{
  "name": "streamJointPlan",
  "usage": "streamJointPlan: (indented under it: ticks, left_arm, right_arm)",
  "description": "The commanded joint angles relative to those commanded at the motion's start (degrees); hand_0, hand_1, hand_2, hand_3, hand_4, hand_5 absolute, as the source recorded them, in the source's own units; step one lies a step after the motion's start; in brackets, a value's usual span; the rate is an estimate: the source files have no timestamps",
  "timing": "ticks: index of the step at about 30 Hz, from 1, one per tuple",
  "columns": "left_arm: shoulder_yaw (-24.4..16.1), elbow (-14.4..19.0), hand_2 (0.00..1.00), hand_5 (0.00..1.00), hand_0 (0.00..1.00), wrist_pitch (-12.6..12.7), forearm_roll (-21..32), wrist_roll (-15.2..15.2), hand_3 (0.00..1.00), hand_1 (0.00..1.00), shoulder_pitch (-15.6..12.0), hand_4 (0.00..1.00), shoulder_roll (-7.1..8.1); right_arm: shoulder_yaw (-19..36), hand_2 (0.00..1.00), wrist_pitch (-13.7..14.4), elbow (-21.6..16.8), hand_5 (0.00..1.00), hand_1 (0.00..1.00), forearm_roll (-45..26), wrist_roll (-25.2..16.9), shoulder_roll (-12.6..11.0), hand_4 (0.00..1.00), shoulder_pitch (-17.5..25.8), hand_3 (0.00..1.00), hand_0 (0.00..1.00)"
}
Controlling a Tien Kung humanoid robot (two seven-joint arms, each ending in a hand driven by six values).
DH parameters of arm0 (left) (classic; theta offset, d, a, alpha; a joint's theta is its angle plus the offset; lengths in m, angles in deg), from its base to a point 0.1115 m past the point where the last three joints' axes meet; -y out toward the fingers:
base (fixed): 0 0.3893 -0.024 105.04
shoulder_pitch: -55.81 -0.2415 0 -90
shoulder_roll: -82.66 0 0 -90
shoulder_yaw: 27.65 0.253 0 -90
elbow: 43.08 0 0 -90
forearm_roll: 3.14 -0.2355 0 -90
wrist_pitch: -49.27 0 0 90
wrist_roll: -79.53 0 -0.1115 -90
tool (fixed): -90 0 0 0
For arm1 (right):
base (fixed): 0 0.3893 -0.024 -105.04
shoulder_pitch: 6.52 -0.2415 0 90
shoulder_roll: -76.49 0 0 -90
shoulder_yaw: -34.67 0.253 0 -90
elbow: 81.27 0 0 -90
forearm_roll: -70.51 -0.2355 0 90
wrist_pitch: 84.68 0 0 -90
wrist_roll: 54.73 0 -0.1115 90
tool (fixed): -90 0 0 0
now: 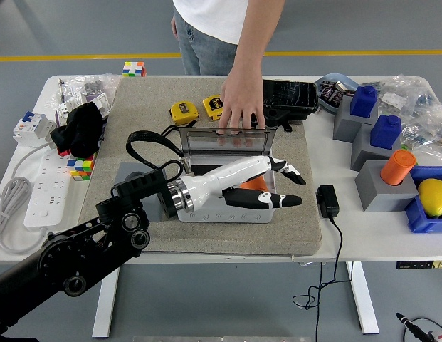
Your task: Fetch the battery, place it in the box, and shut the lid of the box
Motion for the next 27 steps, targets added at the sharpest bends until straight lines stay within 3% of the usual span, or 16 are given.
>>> streamJointPlan:
  ticks: [15,23,24,27]
  left_arm:
    - [-1.1,0.4,0.759,0.998,0.954,2.7,-1.3,-0.4,0.724,0.831,-0.3,0.998,-0.20]
    - [-5.5,4.1,0.761,0.998,0.936,6.1,0.8,-3.5,0.725,0.829,-1.9,0.998,-0.27]
    - [-6.1,4.4,0.808,0.998,0.940,6.4,1.3,-3.8,0.764,0.875,-2.0,0.998,-0.31]
    - [-8.1,5.0,0.808,0.998,0.940,6.7,2.8,-4.5,0.764,0.875,-2.4,0.998,-0.47]
  right_arm:
    - [-0.6,0.781,0.0,0.0,0.998,0.812,-0.2,0.0,0.0,0.998,0.2,0.836,0.864]
    - [-0.3,0.780,0.0,0.0,0.998,0.812,0.0,0.0,0.0,0.998,0.3,0.836,0.864]
    - [-0.2,0.781,0.0,0.0,0.998,0.813,0.0,0.0,0.1,0.998,0.4,0.834,0.864]
    - [-0.3,0.781,0.0,0.0,0.998,0.813,-0.1,0.0,0.1,0.998,0.3,0.834,0.864]
